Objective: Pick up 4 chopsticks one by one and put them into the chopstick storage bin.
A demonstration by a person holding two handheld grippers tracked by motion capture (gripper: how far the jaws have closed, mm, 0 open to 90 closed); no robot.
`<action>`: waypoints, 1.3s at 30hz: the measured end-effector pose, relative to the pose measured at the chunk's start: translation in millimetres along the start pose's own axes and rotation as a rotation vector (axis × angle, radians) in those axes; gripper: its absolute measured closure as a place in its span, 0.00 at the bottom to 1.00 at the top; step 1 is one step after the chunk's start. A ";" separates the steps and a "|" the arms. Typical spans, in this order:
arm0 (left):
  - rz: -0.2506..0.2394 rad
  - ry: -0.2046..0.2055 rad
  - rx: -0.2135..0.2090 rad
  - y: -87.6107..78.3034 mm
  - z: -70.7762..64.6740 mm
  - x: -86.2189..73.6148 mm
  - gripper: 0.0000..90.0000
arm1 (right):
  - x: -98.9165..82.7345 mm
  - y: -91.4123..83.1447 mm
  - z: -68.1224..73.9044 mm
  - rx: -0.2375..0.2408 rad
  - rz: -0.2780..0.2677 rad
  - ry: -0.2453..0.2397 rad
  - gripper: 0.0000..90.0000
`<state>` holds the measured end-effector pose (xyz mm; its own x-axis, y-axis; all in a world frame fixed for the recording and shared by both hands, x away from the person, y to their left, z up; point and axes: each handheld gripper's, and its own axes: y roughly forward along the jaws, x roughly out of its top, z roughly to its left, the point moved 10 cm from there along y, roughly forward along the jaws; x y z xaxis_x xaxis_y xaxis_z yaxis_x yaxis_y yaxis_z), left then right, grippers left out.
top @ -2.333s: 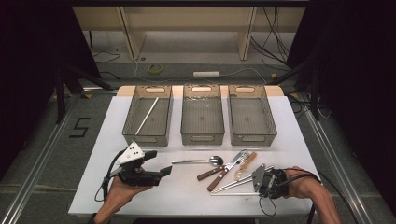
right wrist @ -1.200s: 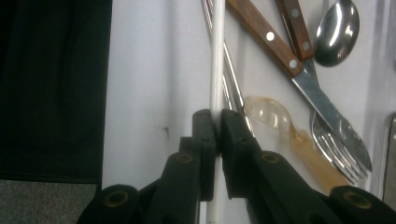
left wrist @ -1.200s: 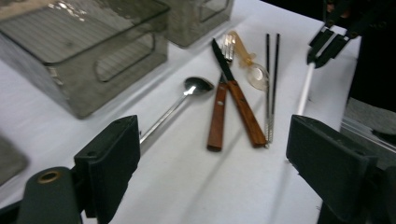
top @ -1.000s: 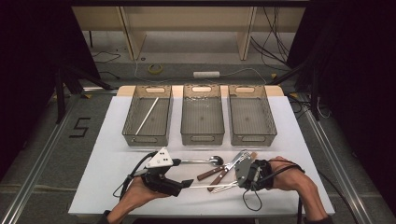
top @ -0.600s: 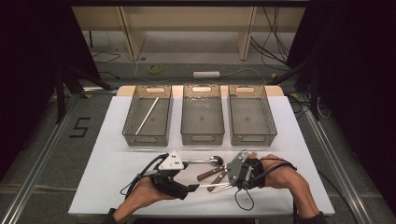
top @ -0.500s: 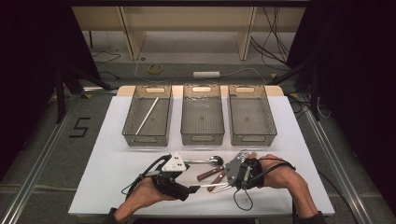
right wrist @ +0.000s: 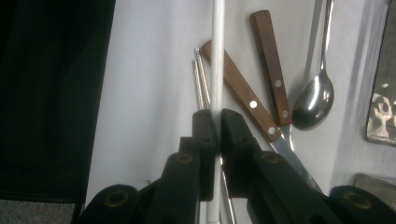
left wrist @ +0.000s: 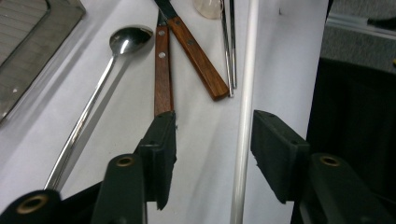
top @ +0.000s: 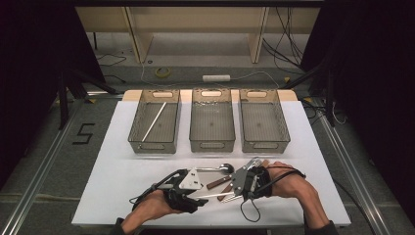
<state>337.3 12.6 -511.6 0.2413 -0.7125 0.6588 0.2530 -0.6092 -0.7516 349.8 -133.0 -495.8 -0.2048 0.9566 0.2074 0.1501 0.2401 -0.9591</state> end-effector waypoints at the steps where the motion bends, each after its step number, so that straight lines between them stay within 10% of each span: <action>1: 0.010 0.007 0.001 1.0 -0.7 -0.8 0.57 | 0.7 0.0 0.1 0.000 0.002 0.000 0.95; 23: 0.074 0.125 -0.049 4.4 -13.0 -7.1 0.85 | 7.3 6.7 4.4 0.013 0.024 -0.028 0.95; 39: 0.063 0.106 -0.097 2.1 -17.8 -6.4 0.94 | 7.2 7.6 5.2 0.025 0.010 -0.036 0.95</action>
<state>319.6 9.7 -518.0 0.1526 -0.7798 0.6071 0.1478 -0.5894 -0.7942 344.5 -125.2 -502.6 -0.2382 0.9522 0.1912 0.1278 0.2259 -0.9657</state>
